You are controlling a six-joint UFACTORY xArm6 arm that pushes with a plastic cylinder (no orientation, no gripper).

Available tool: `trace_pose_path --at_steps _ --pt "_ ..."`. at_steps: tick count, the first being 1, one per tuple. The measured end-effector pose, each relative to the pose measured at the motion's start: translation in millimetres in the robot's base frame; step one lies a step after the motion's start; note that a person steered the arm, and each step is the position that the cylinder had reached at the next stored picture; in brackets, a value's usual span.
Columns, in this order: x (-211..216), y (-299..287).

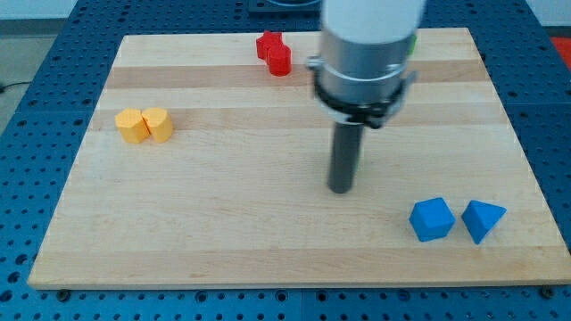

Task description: Slide the green blocks towards the top right corner

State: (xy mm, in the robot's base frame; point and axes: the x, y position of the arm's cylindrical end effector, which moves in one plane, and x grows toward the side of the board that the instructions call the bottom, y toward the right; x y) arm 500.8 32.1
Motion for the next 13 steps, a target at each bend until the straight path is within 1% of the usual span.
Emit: trace_pose_path --at_steps 2,3,4,5,6,7,8,9,10,11,12,13 --pt "-21 79" --pt "-65 47" --pt "-61 32" --pt "-36 7" --pt "-48 -8" --pt "-100 25" --pt "-162 29" --pt "-129 34" --pt "-115 13" --pt "-138 -13" --pt "-169 0" --pt "-172 -8"
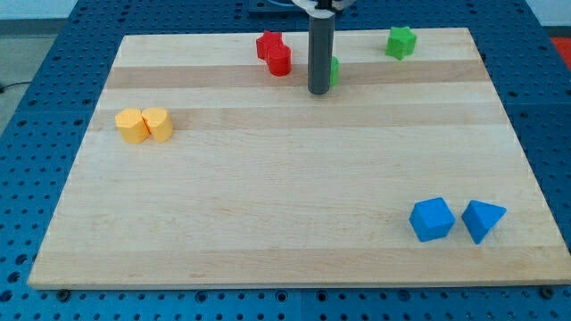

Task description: Slide the green blocks towards the top right corner

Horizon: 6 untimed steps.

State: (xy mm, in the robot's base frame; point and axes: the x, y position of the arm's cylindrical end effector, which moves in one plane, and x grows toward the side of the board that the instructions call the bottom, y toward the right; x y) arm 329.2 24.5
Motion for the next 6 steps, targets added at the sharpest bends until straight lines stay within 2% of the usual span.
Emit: trace_pose_path --at_steps 1,3,4,5,6 --pt "-6 -45" --pt "-33 73" --pt "-60 100" --pt "-35 77" --pt "-22 28"
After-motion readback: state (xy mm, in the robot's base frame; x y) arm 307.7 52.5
